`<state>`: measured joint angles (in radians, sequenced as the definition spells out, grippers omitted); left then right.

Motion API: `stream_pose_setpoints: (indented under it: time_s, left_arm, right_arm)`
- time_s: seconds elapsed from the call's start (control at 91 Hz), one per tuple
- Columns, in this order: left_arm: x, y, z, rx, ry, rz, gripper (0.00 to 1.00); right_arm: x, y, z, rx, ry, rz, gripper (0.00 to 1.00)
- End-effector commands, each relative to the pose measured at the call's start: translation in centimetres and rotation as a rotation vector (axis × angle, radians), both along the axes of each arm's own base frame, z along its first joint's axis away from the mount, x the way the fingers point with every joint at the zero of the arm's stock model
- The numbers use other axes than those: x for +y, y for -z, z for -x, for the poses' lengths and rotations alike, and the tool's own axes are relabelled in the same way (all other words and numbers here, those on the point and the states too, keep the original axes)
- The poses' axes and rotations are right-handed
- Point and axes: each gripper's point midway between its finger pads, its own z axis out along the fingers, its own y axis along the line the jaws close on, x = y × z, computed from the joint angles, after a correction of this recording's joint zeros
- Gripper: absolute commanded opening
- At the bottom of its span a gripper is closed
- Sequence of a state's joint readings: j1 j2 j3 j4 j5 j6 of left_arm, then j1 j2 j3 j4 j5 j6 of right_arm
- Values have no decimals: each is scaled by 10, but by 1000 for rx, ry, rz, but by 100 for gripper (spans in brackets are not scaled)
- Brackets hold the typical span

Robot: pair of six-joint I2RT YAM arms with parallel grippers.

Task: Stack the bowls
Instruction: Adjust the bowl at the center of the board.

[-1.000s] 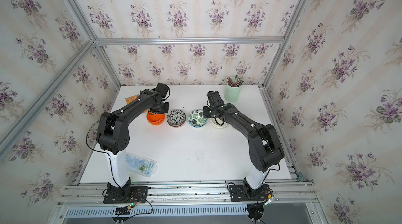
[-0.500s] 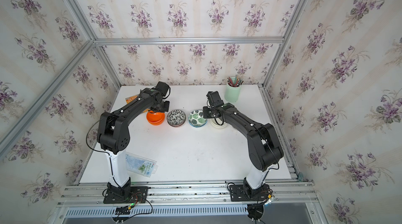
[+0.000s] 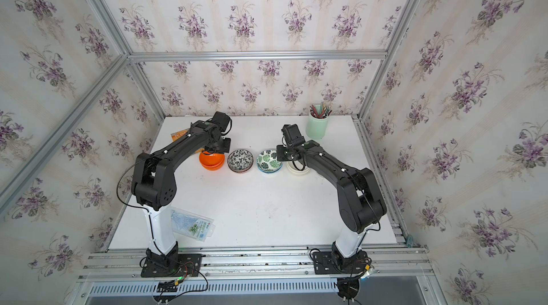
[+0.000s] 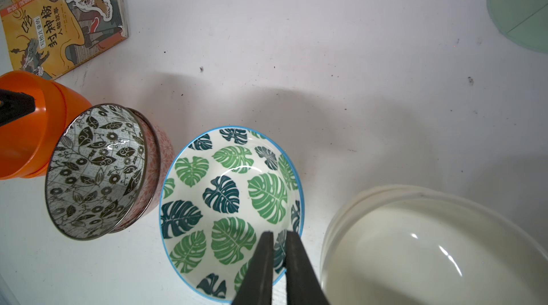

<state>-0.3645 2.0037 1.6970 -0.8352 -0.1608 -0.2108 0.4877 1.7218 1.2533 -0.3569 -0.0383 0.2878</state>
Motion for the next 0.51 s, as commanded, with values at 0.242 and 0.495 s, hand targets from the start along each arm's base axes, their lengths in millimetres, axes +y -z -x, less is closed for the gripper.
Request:
stream_pose_setpoints:
  time_s: [0.242, 0.495]
  left_arm:
    - [40, -5, -5, -1, -68, -73, 14]
    - [72, 2, 2, -8, -141, -88, 14]
  right_arm:
    - [-1, 2, -1, -8, 1, 9, 15]
    - [-2, 5, 0, -6, -1, 16, 15]
